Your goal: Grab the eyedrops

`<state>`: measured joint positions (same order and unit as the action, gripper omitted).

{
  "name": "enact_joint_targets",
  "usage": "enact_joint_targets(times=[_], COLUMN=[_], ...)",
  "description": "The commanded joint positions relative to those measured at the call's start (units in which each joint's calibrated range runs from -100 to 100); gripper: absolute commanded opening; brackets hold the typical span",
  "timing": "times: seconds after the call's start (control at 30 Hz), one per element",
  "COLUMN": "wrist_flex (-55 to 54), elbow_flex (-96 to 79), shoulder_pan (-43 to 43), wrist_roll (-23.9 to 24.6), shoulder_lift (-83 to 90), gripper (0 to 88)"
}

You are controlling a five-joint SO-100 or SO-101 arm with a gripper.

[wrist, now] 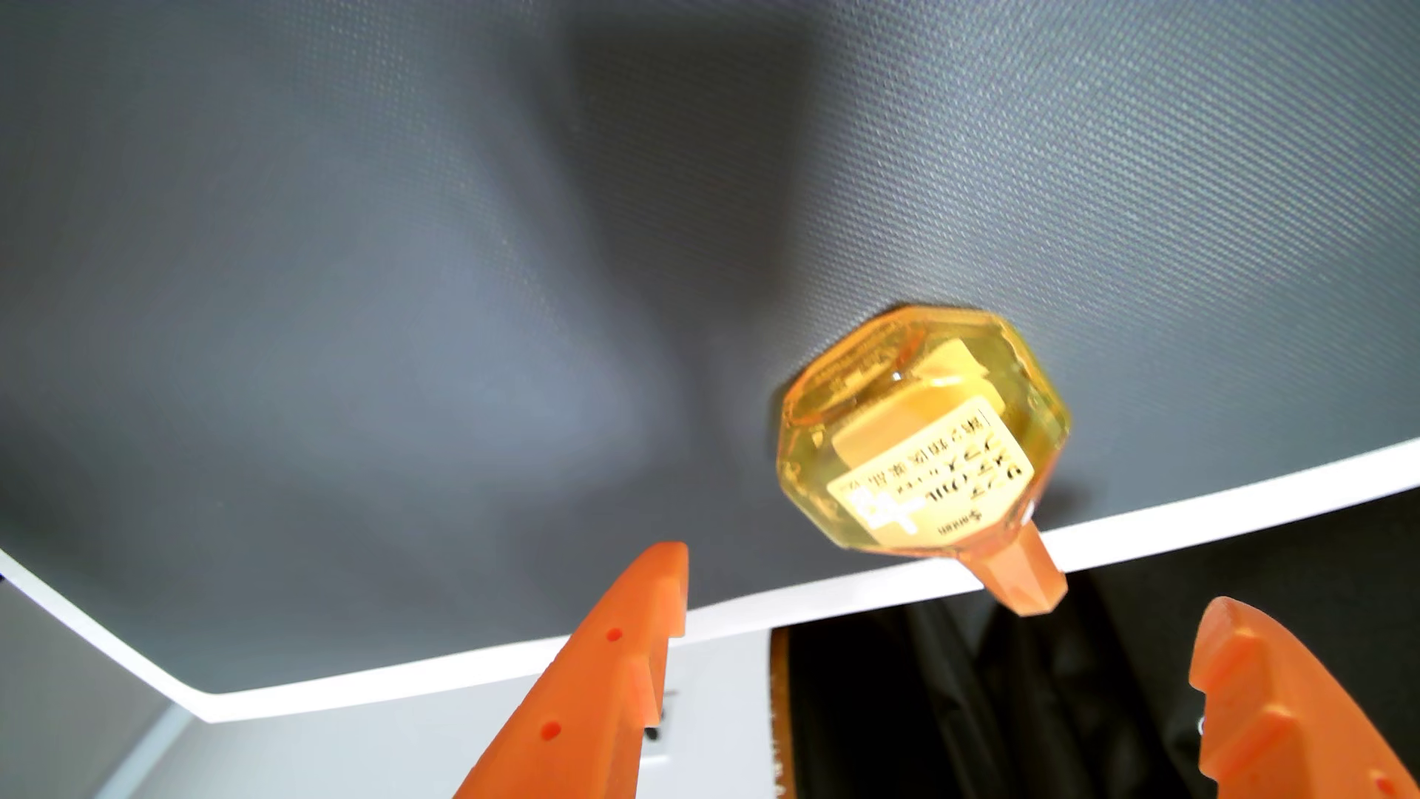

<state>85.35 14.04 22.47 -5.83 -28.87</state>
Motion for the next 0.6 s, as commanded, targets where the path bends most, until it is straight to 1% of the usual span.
enact_joint_targets(times=[0.0,0.47,0.57], wrist_flex=[-1.2,-1.4,-2.7], elbow_flex=[2.2,0.6,0.4], shoulder_pan=[-0.9,-1.7,-1.8], wrist_roll=[0.3,0.6,0.6], shoulder_lift=[0.4,-0.6,-2.0], gripper=[36.5,36.5,36.1])
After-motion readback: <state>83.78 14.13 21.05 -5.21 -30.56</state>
